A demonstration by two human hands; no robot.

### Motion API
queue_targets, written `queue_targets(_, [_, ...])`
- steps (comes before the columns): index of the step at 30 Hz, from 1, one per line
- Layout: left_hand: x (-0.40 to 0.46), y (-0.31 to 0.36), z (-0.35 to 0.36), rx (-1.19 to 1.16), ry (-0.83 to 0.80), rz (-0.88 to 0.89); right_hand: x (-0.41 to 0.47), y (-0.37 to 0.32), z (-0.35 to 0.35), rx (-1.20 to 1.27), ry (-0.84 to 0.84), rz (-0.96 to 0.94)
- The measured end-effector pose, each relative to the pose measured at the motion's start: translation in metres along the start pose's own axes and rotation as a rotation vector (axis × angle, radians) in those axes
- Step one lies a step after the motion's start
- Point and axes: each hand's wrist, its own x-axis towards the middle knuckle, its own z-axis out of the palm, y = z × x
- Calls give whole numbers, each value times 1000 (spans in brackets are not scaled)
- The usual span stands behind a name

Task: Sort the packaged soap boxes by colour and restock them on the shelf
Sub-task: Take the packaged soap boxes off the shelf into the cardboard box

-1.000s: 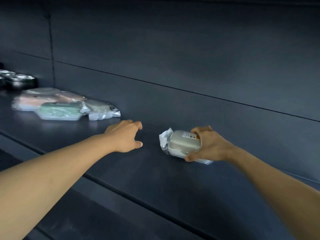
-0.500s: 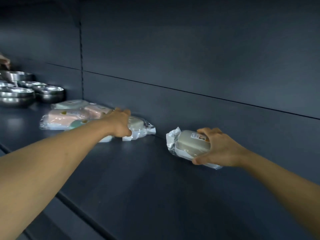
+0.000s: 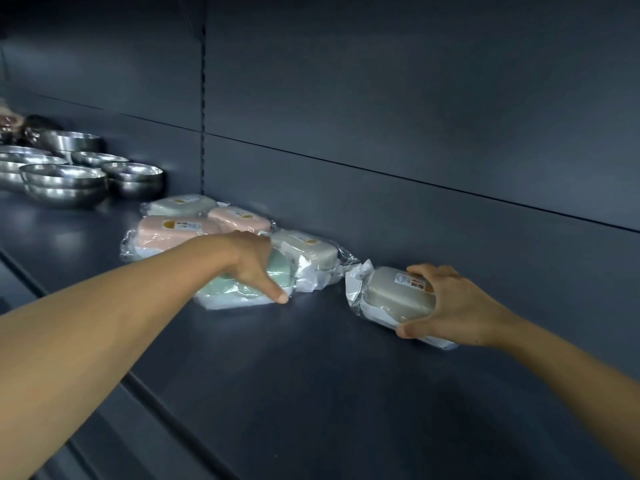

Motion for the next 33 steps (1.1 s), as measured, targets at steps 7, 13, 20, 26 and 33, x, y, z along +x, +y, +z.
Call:
queue_targets(7, [-43, -8, 7, -166, 0, 80, -25, -20, -1, 35, -36, -57])
queue_targets(13, [-106, 12, 25, -212, 78, 74, -77, -31, -9, 27, -30, -107])
queue_targets(20, [-200, 30, 43, -144, 226, -44, -146, -54, -16, 61, -4, -181])
queue_targets(26, [-283, -9, 52, -168, 255, -155, -186, -103, -7, 105, -23, -242])
queue_targets(33, [-347, -86, 69, -160, 240, -256, -209, -199, 15, 143, -36, -366])
